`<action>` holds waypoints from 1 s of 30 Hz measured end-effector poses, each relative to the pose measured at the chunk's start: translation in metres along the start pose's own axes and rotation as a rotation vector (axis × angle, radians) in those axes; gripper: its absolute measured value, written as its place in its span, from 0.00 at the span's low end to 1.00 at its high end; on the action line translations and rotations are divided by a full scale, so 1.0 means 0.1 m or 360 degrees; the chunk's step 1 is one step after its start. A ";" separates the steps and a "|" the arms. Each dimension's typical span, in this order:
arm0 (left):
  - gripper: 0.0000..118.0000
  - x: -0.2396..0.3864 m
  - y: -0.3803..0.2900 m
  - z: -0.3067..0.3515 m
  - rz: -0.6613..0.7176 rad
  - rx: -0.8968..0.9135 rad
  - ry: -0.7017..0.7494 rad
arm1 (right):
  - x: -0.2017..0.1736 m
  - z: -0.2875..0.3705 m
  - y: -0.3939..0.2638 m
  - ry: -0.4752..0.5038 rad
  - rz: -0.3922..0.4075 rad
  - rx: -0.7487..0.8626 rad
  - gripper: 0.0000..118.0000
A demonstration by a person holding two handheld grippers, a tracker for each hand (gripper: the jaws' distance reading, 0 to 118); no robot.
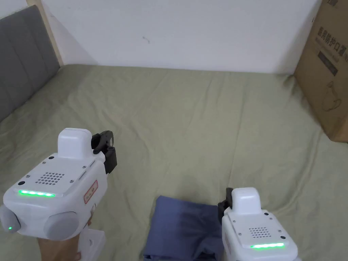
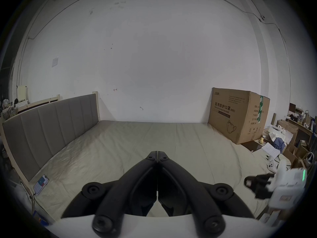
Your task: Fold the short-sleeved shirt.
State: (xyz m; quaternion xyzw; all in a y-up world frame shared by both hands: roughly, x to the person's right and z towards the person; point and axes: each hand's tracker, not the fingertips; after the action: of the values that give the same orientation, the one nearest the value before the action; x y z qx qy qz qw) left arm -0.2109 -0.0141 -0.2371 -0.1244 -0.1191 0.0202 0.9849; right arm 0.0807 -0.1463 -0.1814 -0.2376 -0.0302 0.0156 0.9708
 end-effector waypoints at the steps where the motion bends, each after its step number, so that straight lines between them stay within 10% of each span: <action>1: 0.00 -0.02 -0.02 -0.01 0.0006 -0.0010 -0.0001 | -0.04 -0.06 -0.08 0.0014 0.0000 -0.0062 0.00; 16: 0.03 -0.19 -0.58 -0.41 0.0312 -0.0499 -0.0120 | -0.22 -0.60 -0.89 0.0067 -0.0049 -0.0464 0.00; 19: 0.27 -0.20 -0.84 -0.61 0.0525 -0.0767 -0.0174 | -0.21 -0.58 -0.89 0.0074 -0.0038 -0.0475 0.00; 22: 0.81 -0.19 -1.17 -0.86 0.0743 -0.1089 -0.0302 | -0.21 -0.57 -0.89 0.0075 -0.0045 -0.0466 0.00; 30: 0.84 -0.07 -1.74 -1.25 0.0794 -0.1435 -0.0406 | -0.18 -0.55 -0.89 0.0099 -0.0046 -0.0464 0.00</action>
State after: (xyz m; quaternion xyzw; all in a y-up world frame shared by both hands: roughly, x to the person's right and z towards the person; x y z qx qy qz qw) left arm -0.1859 -0.2127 -0.3128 -0.5565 -0.2016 0.2156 0.7767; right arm 0.0677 -0.2513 -0.1902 -0.3758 -0.0055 -0.0102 0.9266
